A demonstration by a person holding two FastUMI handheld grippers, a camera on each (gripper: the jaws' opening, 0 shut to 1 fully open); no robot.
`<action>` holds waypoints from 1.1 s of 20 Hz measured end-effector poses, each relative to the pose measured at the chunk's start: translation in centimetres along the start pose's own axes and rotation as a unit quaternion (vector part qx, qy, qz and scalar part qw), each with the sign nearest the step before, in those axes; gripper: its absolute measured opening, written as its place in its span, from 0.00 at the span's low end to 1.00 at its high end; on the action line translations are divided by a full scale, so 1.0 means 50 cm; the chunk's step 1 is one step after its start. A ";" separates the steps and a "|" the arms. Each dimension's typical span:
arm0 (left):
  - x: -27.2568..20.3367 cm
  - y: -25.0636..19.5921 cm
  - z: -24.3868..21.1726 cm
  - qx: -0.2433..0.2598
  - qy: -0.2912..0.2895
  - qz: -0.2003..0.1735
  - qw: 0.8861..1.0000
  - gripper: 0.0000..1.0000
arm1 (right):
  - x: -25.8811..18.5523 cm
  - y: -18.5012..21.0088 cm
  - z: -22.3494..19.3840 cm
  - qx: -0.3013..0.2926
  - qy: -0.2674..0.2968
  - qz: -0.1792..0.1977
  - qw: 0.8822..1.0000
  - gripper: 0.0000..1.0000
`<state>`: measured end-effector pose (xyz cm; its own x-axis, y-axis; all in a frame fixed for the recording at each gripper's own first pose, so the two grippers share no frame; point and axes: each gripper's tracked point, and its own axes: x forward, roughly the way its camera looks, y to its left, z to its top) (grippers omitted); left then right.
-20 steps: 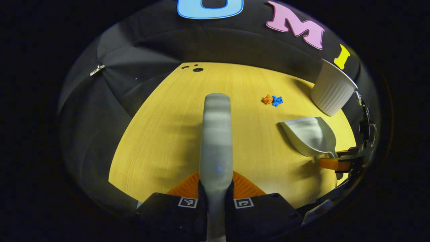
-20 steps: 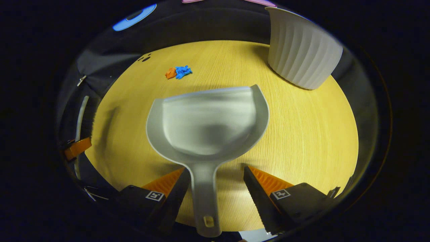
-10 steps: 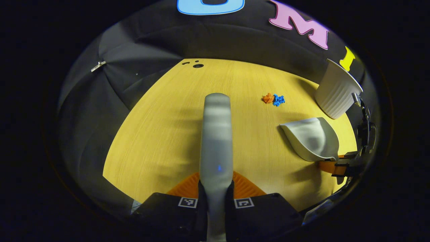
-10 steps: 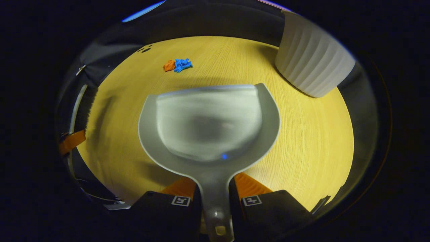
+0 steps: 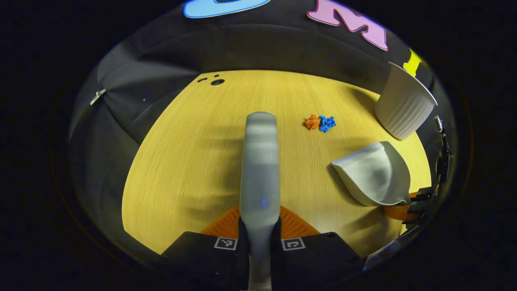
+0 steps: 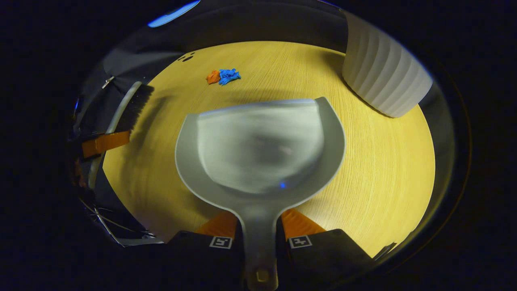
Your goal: Pick up the small broom and dustpan from the desktop, sweep the trash into the dustpan with the broom, and then empty the trash into the garbage bin.
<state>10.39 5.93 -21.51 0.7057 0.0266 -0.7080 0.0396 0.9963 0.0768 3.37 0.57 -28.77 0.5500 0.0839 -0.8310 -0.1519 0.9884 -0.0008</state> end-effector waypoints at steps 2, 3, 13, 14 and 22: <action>0.022 0.002 0.041 0.018 -0.001 -0.001 1.000 0.25 | -0.006 -0.017 0.003 -0.018 0.000 0.001 1.000 0.29; 0.038 0.004 0.061 0.032 -0.002 -0.003 0.999 0.24 | -0.010 -0.022 0.006 -0.021 0.001 0.003 1.000 0.33; 0.214 -0.051 0.214 0.224 0.028 -0.035 0.973 0.25 | -0.030 -0.063 0.035 -0.071 0.010 0.021 0.997 0.33; 0.227 -0.060 0.226 0.249 0.028 -0.039 0.967 0.25 | -0.029 -0.066 0.037 -0.075 0.011 0.023 0.997 0.33; 0.239 -0.177 0.238 0.373 0.027 -0.117 0.920 0.28 | -0.030 -0.074 0.041 -0.102 0.010 0.027 0.994 0.33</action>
<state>26.88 -3.57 -22.31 0.5800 -0.1575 -0.7993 0.6751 0.6420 0.3634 4.77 -2.94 -26.39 0.5198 0.1317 -0.8441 -0.3461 0.9358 -0.0671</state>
